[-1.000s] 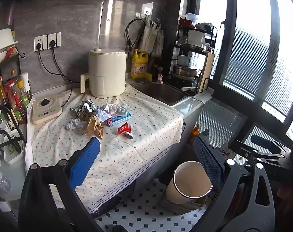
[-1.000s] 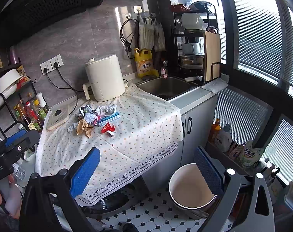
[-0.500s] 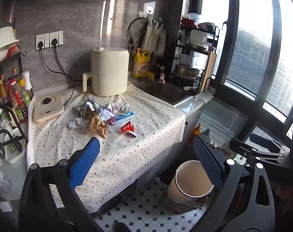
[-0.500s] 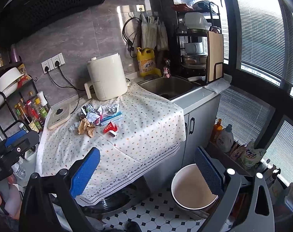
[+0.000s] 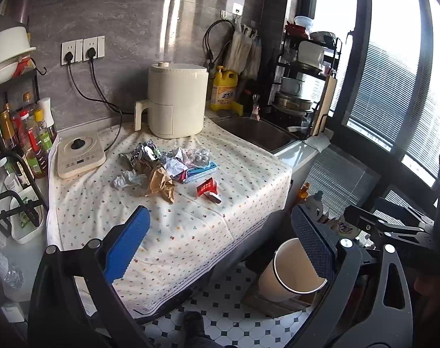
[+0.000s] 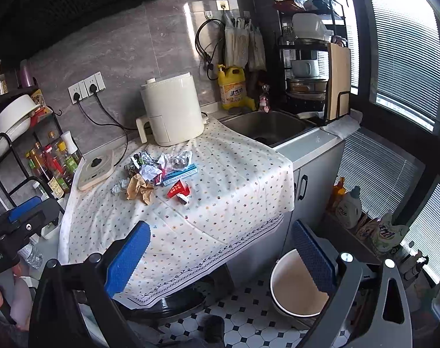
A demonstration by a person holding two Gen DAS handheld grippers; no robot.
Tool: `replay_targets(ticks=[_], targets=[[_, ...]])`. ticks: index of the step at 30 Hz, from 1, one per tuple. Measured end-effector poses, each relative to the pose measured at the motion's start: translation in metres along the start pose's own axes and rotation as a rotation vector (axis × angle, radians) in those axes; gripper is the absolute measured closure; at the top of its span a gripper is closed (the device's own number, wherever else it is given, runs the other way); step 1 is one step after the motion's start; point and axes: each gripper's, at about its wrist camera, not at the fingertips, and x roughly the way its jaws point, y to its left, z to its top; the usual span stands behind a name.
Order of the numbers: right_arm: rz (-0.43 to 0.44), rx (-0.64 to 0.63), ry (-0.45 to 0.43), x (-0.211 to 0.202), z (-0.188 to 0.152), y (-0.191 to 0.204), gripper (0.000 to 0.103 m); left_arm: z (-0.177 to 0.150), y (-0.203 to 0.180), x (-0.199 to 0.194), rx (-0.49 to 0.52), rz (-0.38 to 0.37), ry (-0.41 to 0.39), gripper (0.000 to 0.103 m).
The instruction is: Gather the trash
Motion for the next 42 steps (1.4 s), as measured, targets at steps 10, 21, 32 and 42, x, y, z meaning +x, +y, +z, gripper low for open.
replay_targets(ticks=[10,21,32,42], targets=[[0.033,-0.029,0.068,0.063,0.021,0.021,0.009,0.009,0.061,0.054,-0.042,0.010,0.063,0.006],[0.058,-0.046,0.171,0.153,0.049,0.048,0.021,0.011,0.135,0.133,-0.113,0.039,0.143,0.023],[0.077,-0.085,0.279,0.224,0.063,0.075,0.028,0.015,0.200,0.209,-0.204,0.071,0.192,0.032],[0.061,-0.074,0.364,0.277,0.056,0.090,0.033,0.020,0.231,0.276,-0.219,0.078,0.265,0.032]])
